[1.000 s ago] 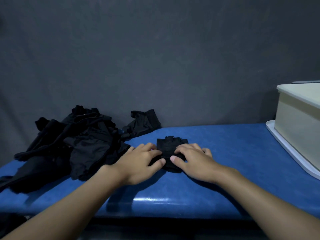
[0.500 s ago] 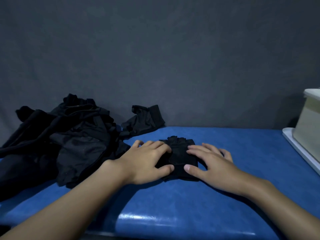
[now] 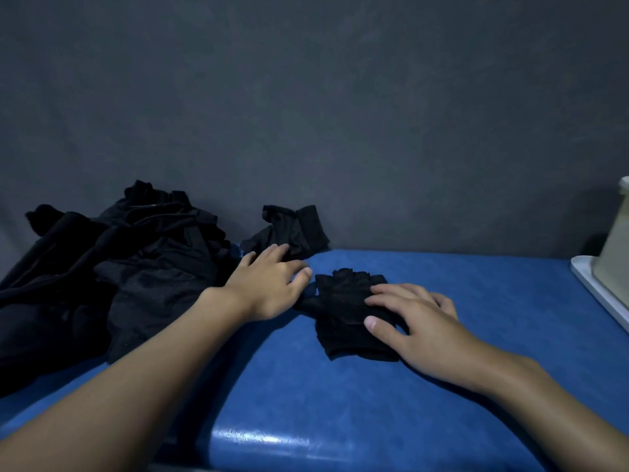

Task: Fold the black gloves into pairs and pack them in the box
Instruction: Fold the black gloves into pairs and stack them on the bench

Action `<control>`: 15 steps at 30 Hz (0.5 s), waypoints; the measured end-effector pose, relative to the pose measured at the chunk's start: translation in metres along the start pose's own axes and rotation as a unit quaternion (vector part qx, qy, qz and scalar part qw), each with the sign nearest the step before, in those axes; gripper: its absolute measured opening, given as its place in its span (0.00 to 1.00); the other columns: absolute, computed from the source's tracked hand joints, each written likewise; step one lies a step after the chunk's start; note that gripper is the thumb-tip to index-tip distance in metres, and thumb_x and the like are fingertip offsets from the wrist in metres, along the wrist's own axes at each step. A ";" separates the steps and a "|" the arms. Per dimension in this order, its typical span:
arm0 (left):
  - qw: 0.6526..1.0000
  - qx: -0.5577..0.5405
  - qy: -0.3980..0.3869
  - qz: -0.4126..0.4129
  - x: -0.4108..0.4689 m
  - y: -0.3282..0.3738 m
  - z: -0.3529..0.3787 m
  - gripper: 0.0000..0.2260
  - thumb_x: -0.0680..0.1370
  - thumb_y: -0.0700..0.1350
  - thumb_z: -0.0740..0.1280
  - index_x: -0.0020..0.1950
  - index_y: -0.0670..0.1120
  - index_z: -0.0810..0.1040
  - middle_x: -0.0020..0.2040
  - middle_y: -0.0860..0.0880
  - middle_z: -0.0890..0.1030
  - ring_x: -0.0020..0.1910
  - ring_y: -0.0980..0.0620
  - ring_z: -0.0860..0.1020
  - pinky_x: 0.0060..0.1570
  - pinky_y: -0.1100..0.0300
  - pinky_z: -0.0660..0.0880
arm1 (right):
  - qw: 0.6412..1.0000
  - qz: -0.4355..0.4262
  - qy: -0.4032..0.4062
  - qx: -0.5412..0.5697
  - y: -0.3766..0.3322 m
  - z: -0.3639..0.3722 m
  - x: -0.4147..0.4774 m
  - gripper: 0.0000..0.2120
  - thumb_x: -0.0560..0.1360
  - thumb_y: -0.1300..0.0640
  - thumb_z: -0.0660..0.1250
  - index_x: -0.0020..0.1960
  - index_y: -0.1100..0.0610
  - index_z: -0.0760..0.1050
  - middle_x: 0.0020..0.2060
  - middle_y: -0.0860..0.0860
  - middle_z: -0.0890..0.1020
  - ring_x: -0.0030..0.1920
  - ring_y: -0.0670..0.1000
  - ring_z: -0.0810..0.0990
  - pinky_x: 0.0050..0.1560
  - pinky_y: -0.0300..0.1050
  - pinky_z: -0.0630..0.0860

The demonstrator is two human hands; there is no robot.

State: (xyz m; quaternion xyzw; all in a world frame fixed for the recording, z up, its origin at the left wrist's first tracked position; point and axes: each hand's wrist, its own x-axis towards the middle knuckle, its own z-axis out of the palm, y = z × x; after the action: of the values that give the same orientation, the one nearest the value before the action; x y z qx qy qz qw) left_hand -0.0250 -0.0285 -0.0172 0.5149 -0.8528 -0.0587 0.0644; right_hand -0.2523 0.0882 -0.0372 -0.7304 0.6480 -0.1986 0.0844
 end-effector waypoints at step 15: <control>0.998 0.027 0.032 0.048 -0.007 0.003 0.001 0.22 0.84 0.55 0.48 0.77 0.51 0.64 0.74 0.57 0.64 0.75 0.58 0.58 0.72 0.39 0.51 | 0.993 0.069 -0.044 -0.080 0.029 -0.038 -0.017 0.20 0.77 0.36 0.60 0.66 0.39 0.68 0.71 0.33 0.63 0.76 0.40 0.51 0.75 0.57 0.43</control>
State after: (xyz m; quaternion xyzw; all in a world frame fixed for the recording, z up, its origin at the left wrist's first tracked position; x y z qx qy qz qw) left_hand -0.0239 -0.0208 -0.0177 0.4768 -0.8752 -0.0158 0.0806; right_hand -0.2950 0.1061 -0.0170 -0.6964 0.7063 -0.1076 0.0680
